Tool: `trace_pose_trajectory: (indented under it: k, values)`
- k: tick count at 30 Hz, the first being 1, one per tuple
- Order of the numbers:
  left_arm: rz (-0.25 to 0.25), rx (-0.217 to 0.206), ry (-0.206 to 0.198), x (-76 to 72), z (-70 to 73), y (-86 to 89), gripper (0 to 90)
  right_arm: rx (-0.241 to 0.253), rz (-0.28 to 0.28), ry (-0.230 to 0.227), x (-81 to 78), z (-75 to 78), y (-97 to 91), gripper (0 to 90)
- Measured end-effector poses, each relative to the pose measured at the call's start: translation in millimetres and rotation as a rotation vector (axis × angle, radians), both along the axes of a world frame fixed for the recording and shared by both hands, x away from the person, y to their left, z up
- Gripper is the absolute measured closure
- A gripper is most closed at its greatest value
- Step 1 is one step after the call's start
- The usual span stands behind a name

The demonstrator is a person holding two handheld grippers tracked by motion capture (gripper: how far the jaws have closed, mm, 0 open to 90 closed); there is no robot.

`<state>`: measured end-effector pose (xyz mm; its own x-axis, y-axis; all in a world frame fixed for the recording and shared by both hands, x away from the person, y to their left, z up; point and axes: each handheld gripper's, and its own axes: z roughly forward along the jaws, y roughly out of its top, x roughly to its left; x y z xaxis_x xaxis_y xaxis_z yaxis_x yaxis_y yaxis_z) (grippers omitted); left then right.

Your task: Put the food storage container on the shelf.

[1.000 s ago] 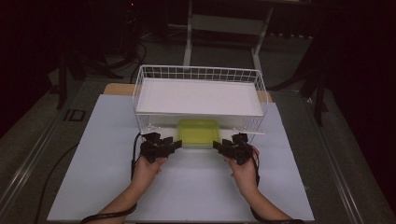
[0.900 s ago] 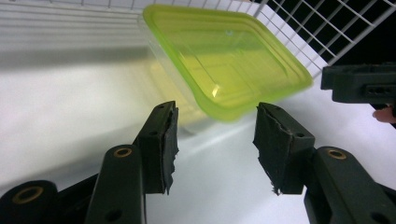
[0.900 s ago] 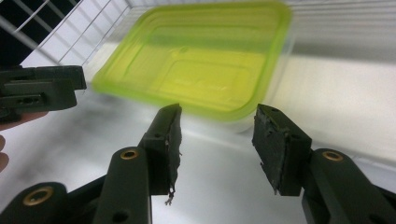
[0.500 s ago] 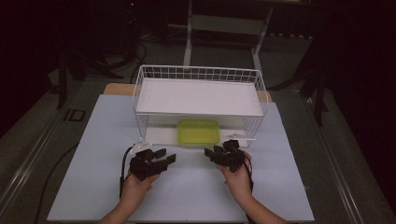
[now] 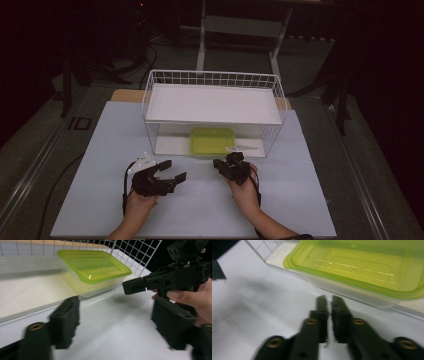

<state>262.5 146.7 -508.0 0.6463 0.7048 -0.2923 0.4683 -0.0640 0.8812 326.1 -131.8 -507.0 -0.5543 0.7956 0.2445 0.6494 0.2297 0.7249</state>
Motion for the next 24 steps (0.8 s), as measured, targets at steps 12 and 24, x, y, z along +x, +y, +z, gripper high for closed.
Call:
trace_pose_trajectory:
  k: [12,24]
  values:
    - [-0.006,0.044,-0.040,-3.2,-4.0,-3.1,1.3,-0.033,-0.049,0.003,25.8,-11.9,5.8,90.0]
    - [0.004,0.090,-0.094,-5.5,-7.2,-10.6,1.4,0.007,-0.101,0.002,51.7,-16.4,9.4,89.9]
